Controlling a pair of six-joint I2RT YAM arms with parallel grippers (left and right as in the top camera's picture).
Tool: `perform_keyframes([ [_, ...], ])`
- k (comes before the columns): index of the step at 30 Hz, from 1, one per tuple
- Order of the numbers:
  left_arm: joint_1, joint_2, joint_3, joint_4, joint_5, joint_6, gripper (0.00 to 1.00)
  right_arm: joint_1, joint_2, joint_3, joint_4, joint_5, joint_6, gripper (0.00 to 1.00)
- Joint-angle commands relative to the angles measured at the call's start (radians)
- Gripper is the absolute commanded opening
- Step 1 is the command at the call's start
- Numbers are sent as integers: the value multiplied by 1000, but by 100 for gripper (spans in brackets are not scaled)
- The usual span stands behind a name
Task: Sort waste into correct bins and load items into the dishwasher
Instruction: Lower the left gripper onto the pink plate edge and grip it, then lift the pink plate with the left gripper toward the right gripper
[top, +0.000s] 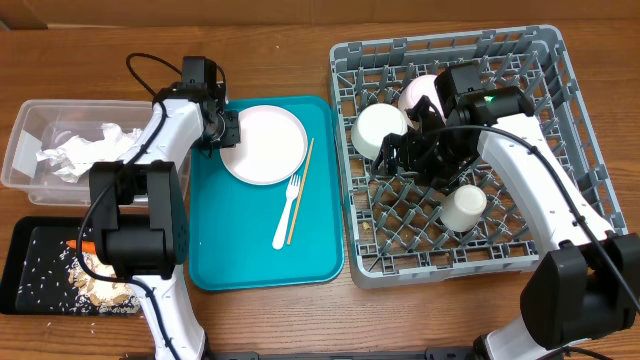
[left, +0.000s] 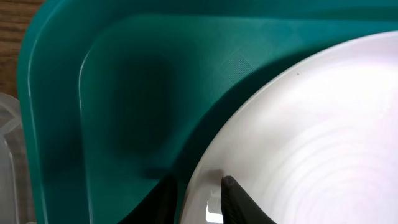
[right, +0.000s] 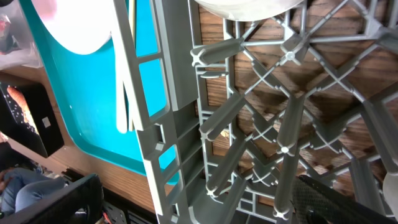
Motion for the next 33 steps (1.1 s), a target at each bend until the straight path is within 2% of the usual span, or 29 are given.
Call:
perform_keyframes([
  [1, 3, 10, -28, 13, 3, -14, 25, 5, -18, 17, 11, -1, 4, 100],
  [3, 3, 10, -31, 15, 3, -14, 22, 5, -18, 17, 13, -1, 4, 100],
  [7, 3, 10, -31, 15, 3, -14, 5, 5, -18, 17, 17, -1, 4, 100],
  [14, 3, -19, -20, -19, -11, -32, 4, 3, -18, 17, 39, -1, 3, 100],
  [22, -1, -346, -2, -162, -2, -34, 4, 3, -18, 17, 50, -1, -5, 100],
  [26, -14, -486, -2, -266, 61, -33, 4, 3, -18, 17, 53, -2, -4, 100],
  [30, -15, -523, -2, -395, 152, -33, 4, 3, -18, 17, 51, -91, -4, 100],
  [33, -29, -521, -5, -469, 164, -33, 4, 4, -18, 17, 51, -196, -5, 100],
])
